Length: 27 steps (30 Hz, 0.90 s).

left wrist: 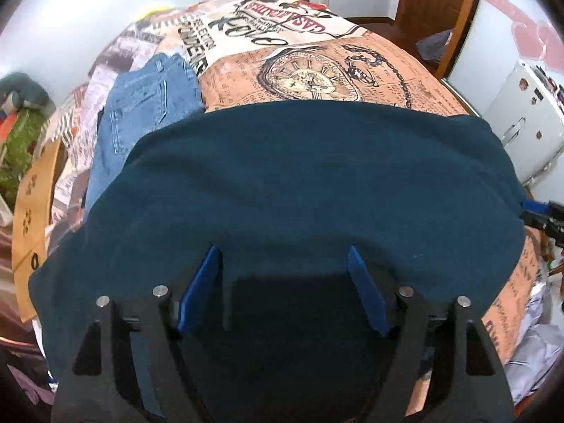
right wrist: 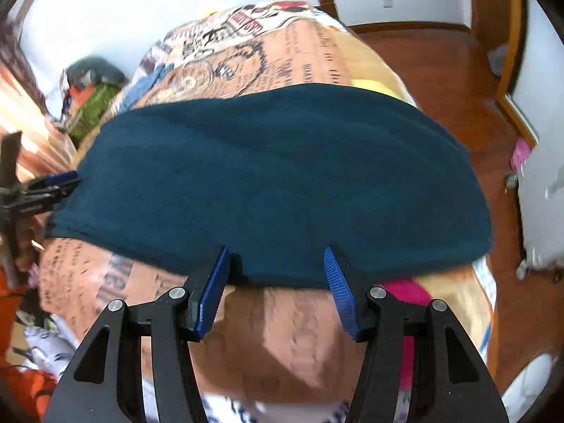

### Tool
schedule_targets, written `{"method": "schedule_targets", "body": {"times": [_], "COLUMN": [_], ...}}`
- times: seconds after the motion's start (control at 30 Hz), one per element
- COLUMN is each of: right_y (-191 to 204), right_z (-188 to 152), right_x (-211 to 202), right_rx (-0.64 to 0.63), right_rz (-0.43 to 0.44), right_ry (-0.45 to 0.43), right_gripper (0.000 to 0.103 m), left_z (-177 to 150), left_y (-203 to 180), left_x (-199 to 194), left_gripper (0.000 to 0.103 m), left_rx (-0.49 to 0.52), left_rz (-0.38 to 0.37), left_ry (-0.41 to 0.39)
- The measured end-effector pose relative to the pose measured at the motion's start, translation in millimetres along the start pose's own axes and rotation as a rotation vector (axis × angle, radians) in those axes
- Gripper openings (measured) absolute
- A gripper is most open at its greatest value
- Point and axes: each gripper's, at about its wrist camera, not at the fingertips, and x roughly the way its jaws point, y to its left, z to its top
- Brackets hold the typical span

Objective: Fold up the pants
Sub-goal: 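Hold the pants with the left gripper while the right gripper grasps the leg end and lifts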

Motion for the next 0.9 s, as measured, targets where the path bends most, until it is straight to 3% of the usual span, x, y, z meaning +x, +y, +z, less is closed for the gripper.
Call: {"method": "schedule_targets", "body": {"times": [0.1, 0.17, 0.37, 0.5, 0.7, 0.9], "right_y": [-20.5, -39.5, -86.6, -104.2, -126.0, -138.4], "right_z": [-9.7, -14.5, -28.2, -36.4, -40.3, -42.2], "right_x": [-15.3, -25.0, -33.9, -32.7, -12.7, -0.5], "right_rx": [0.113, 0.215, 0.396, 0.504, 0.616, 0.673], "right_rz": [-0.051, -0.034, -0.055, -0.035, 0.055, 0.104], "right_ry": [-0.038, -0.093, -0.204, -0.249, -0.226, -0.221], "right_gripper": [0.052, 0.052, 0.052, 0.052, 0.055, 0.063], "left_z": [12.4, 26.2, 69.7, 79.3, 77.9, 77.7], "left_y": [-0.5, -11.7, -65.3, -101.4, -138.6, -152.7], "left_x": [-3.3, -8.7, -10.2, 8.8, 42.1, 57.5], "left_gripper": [0.075, 0.075, 0.075, 0.075, 0.075, 0.081], "left_rx": [0.008, 0.037, 0.149, 0.237, 0.302, 0.313], "left_rz": [0.001, 0.005, -0.052, -0.076, -0.121, -0.123], "left_ry": [0.012, -0.006, -0.019, 0.028, 0.120, 0.103]}}
